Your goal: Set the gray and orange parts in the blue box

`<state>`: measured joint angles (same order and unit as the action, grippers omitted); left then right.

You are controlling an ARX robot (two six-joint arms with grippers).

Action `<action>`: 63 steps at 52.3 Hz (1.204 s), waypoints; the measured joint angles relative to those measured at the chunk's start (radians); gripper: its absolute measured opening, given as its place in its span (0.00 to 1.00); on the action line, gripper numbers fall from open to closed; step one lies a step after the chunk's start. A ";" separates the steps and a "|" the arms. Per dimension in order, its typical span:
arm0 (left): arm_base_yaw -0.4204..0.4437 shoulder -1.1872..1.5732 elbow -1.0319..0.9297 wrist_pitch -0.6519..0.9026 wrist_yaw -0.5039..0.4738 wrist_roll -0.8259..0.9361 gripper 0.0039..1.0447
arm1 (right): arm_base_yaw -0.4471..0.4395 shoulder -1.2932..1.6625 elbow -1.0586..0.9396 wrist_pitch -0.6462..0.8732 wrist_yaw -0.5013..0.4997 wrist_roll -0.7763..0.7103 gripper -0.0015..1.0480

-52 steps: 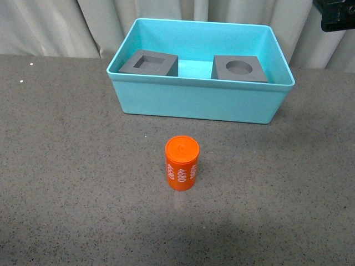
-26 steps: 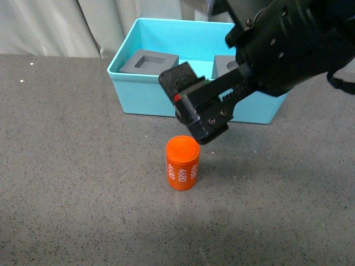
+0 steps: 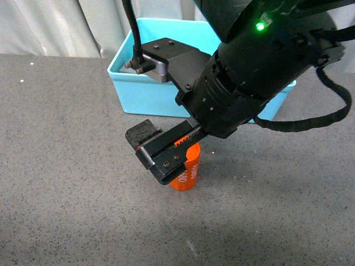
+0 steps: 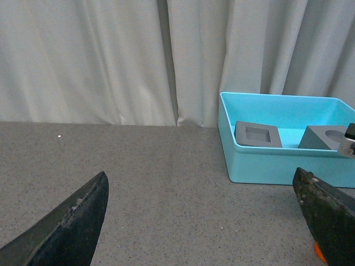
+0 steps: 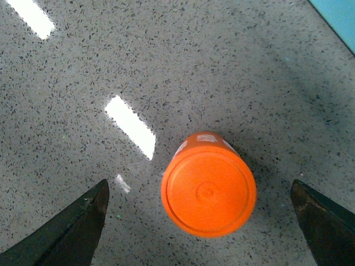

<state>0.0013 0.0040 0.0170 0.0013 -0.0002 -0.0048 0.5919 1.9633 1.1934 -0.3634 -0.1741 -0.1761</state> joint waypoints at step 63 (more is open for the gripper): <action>0.000 0.000 0.000 0.000 0.000 0.000 0.94 | -0.138 -0.079 0.219 -0.035 0.023 0.094 0.41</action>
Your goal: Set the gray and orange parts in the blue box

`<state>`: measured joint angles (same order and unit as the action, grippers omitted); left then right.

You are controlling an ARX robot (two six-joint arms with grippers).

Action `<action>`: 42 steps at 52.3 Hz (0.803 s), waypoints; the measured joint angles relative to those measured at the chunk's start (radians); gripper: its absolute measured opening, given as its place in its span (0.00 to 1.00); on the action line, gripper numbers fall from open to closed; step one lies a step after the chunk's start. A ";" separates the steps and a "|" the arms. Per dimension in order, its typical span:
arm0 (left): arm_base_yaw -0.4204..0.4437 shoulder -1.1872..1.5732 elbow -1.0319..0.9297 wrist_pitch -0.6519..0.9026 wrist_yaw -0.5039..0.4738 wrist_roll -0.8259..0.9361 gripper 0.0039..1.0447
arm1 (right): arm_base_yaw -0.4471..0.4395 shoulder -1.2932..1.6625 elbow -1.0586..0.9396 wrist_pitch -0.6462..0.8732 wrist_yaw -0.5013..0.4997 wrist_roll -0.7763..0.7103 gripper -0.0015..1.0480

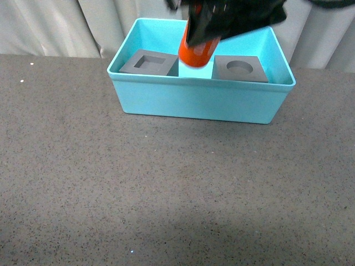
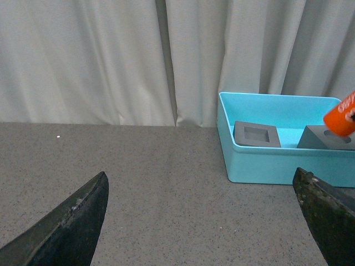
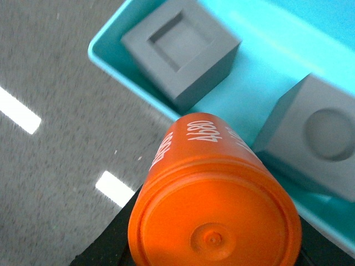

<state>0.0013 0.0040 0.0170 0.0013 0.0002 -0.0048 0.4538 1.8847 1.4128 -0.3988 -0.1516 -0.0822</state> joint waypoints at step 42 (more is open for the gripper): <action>0.000 0.000 0.000 0.000 0.000 0.000 0.94 | -0.066 0.562 0.714 -0.348 0.002 0.046 0.41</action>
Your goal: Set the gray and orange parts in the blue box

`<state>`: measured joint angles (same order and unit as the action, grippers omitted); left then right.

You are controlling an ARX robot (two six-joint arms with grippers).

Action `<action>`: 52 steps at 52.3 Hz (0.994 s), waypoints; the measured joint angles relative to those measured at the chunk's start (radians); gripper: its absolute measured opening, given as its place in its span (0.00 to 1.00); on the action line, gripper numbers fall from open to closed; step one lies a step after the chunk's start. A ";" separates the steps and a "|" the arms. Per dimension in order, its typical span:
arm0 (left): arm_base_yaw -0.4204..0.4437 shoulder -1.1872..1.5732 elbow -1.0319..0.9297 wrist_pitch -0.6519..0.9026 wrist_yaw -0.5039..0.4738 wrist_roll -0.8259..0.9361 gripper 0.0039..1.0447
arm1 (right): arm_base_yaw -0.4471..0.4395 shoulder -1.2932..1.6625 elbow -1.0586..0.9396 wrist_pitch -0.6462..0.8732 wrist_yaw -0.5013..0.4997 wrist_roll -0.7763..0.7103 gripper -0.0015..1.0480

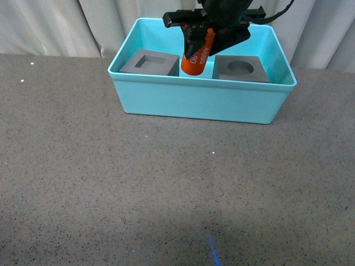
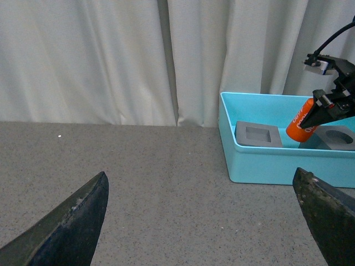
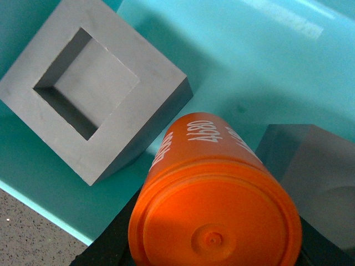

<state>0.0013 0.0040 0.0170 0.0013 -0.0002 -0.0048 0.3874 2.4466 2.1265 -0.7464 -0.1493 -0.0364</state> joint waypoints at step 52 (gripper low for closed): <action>0.000 0.000 0.000 -0.001 0.000 0.000 0.94 | 0.016 0.202 0.233 -0.172 0.032 0.007 0.41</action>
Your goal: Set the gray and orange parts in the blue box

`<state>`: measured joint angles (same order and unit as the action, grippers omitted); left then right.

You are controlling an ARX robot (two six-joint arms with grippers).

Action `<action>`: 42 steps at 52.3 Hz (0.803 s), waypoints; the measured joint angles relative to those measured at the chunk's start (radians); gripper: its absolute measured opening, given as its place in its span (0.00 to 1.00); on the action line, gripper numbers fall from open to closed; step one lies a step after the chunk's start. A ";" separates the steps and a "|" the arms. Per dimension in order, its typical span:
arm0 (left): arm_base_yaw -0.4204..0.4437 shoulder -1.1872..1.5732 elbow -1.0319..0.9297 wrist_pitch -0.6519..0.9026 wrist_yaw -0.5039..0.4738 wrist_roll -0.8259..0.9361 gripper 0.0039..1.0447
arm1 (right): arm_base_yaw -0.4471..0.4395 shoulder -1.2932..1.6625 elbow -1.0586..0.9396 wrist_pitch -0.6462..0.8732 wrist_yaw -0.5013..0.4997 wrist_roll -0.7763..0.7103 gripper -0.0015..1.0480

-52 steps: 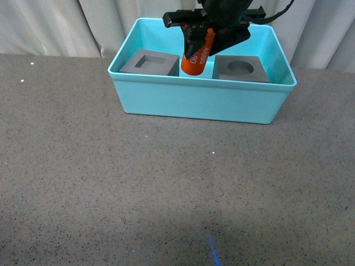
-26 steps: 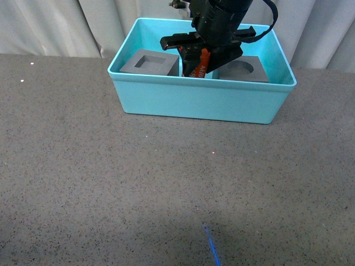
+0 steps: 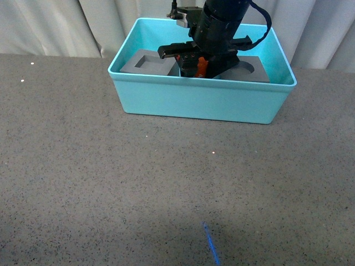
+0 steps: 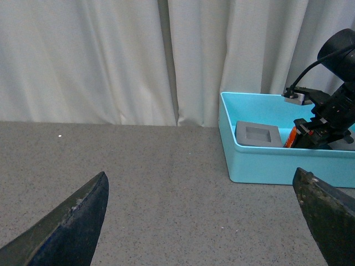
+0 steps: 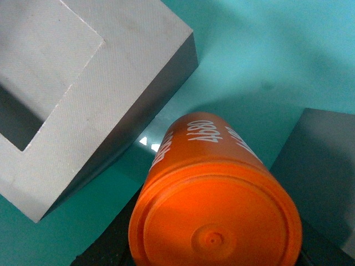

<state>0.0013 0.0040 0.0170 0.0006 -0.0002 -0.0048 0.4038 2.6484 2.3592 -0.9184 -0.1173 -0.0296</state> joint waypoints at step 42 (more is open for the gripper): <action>0.000 0.000 0.000 0.000 0.000 0.000 0.94 | -0.044 -0.503 -0.519 0.408 0.092 0.158 0.91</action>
<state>0.0013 0.0040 0.0170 0.0006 -0.0002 -0.0048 0.3595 2.1452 1.8400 -0.5106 -0.0257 0.1284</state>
